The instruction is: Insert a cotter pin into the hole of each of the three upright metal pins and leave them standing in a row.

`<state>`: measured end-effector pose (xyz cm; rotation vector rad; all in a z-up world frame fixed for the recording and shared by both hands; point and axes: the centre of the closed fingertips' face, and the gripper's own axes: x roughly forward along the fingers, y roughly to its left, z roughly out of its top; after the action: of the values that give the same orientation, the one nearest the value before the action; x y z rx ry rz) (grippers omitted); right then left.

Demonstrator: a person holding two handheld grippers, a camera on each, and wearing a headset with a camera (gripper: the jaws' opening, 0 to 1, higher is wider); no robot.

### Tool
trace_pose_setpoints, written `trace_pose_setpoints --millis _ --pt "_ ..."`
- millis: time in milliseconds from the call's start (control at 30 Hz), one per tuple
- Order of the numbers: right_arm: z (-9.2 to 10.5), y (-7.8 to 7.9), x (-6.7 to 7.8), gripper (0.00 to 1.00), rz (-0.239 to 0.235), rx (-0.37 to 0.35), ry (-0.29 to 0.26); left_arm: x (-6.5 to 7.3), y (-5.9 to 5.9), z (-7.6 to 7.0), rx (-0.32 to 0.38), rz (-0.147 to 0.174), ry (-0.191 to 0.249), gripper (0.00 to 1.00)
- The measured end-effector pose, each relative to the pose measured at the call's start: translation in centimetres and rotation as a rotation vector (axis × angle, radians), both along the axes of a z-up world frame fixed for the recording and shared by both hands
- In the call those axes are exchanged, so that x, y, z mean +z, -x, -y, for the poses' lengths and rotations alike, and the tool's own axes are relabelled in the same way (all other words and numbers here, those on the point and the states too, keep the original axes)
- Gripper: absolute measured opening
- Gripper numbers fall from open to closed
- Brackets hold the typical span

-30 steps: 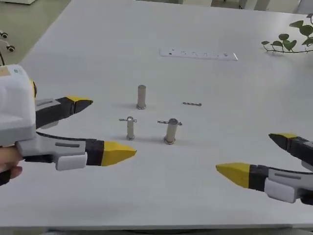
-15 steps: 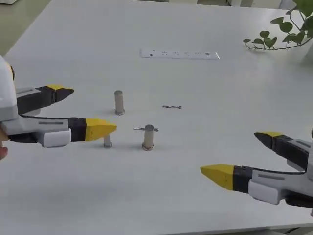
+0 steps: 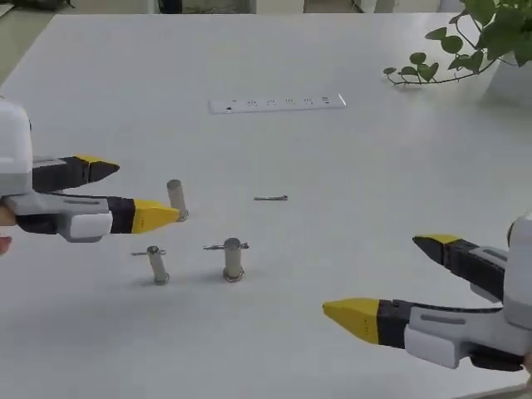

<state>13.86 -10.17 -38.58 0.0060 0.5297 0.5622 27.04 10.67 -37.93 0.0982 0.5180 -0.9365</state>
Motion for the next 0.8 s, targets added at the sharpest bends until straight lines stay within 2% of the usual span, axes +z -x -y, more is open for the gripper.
trace_pose_setpoints --millis 200,267,400,633,800 --pt "-0.2 0.0 -0.1 0.87 -0.007 -0.015 -0.01 -1.7 -2.6 0.5 -0.028 -0.001 -0.055 0.73" --pt "-0.2 0.0 -0.1 0.84 -0.007 -0.02 -0.015 -2.5 -3.2 0.6 -0.041 -0.01 -0.079 0.7" --pt "0.0 -0.1 -0.2 0.82 -0.009 -0.034 -0.009 -3.9 -4.2 0.7 -0.045 -0.034 -0.095 0.65" --pt "0.4 -0.1 -0.3 0.8 -0.013 -0.053 0.007 -5.9 -4.7 1.3 -0.083 -0.06 -0.118 0.55" --pt "0.5 0.0 -0.4 0.8 -0.019 -0.059 0.022 -6.8 -5.0 1.8 -0.11 -0.059 -0.128 0.48"
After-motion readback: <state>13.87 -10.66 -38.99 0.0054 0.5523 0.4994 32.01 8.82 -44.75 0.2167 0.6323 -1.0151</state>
